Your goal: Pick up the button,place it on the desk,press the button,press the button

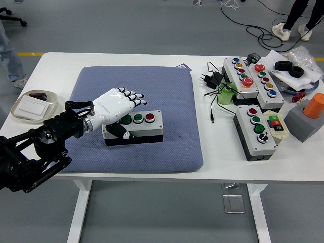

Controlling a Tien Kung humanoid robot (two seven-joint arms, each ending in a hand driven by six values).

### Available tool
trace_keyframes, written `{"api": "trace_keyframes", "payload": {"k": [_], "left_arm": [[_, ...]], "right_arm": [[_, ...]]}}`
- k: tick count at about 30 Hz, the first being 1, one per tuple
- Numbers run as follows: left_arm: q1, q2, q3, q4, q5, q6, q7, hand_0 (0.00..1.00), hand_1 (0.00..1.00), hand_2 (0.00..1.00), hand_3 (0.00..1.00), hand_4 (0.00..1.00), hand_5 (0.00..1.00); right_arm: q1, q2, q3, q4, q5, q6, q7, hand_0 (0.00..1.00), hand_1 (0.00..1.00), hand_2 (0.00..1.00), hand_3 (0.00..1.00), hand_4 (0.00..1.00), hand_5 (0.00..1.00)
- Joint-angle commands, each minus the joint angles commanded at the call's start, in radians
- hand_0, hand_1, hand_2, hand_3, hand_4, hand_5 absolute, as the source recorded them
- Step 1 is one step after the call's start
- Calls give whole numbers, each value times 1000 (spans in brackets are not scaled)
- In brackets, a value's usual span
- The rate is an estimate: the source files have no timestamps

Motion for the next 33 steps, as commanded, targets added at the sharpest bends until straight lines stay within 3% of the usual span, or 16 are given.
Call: {"api": "trace_keyframes", "payload": {"k": [12, 18, 19, 24, 25, 27, 29, 30, 31, 33], "left_arm": [[46, 37, -82, -107, 0, -53, -11, 860, 937, 998, 918, 998, 501], [110, 55, -175, -254, 0, -95, -1, 866, 939, 998, 916, 998, 504], [124, 56, -203, -289, 0, -100, 1, 817, 857, 937, 903, 938, 363], [159, 64, -288, -424, 0, -155, 26, 817, 857, 937, 903, 938, 363], [162, 72, -301, -450, 0, -181, 37, 366, 541, 614, 897, 834, 306], [165, 83, -317, -497, 0, -254, 56, 366, 541, 614, 897, 834, 306], [166, 85, -320, -508, 0, -284, 60, 366, 541, 614, 897, 834, 306], [166, 92, -323, -525, 0, -323, 76, 366, 541, 614, 897, 834, 306], [166, 96, -325, -534, 0, -360, 84, 161, 229, 235, 870, 748, 133], [169, 99, -327, -543, 0, -437, 96, 161, 229, 235, 870, 748, 133]], "right_arm": [[-11, 0, 7, 0, -8, 0, -2, 627, 477, 539, 582, 279, 22], [-13, 0, 10, 0, -8, 0, 1, 627, 477, 539, 582, 279, 22], [-14, 0, 10, 0, -6, 0, 3, 627, 477, 539, 582, 279, 22], [-14, -1, 12, 0, -10, 1, 4, 627, 477, 539, 582, 279, 22], [-14, -1, 13, 0, -10, 0, 5, 627, 477, 539, 582, 279, 22], [-13, -2, 13, 0, -9, 0, 6, 627, 477, 539, 582, 279, 22], [-13, -2, 13, 0, -9, 0, 6, 627, 477, 539, 582, 279, 22], [-12, -2, 16, 0, -11, -1, 5, 627, 477, 539, 582, 279, 22], [-12, -2, 17, 0, -13, -1, 5, 627, 477, 539, 582, 279, 22], [-11, -2, 19, 0, -16, -1, 4, 627, 477, 539, 582, 279, 22]]}}
